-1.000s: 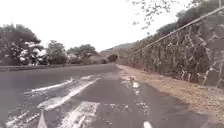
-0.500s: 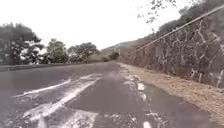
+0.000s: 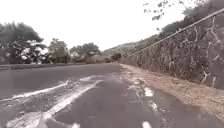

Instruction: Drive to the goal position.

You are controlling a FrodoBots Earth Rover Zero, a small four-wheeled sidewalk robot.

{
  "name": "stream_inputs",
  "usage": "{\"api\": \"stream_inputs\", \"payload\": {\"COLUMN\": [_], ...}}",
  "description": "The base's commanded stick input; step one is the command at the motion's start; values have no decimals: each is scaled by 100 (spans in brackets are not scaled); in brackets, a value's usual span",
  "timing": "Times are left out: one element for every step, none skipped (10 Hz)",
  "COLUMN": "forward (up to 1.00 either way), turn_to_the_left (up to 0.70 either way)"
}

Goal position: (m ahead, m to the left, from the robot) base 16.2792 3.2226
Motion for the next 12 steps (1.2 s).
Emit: {"api": "stream_inputs", "payload": {"forward": [70, 70, 70, 70, 70, 70, 70, 70, 70, 70, 70, 70], "turn_to_the_left": [0, 0, 0, 0, 0, -21, -13, -5, 0, 0, 0, -20]}}
